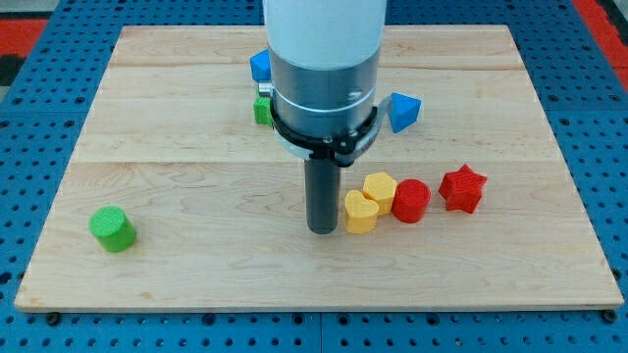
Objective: Push the yellow hexagon and yellow heart along with red circle to the right
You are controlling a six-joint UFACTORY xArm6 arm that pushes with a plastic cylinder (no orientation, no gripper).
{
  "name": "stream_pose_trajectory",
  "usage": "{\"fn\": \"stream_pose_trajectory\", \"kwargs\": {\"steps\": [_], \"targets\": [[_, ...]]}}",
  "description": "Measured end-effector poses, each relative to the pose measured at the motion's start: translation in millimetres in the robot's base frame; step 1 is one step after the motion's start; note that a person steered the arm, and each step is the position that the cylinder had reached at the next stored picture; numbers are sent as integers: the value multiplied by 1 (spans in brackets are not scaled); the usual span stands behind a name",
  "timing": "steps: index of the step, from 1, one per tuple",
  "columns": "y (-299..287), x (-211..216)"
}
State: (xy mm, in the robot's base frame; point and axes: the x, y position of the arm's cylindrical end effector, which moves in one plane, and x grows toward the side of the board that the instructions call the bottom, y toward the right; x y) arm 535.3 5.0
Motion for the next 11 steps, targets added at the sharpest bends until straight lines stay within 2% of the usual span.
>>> {"fn": "stream_pose_trajectory", "kwargs": {"steps": [4,6,9,10,11], "targets": [[2,-26],[28,-8],[57,-42],[43,-35],[23,-54]]}}
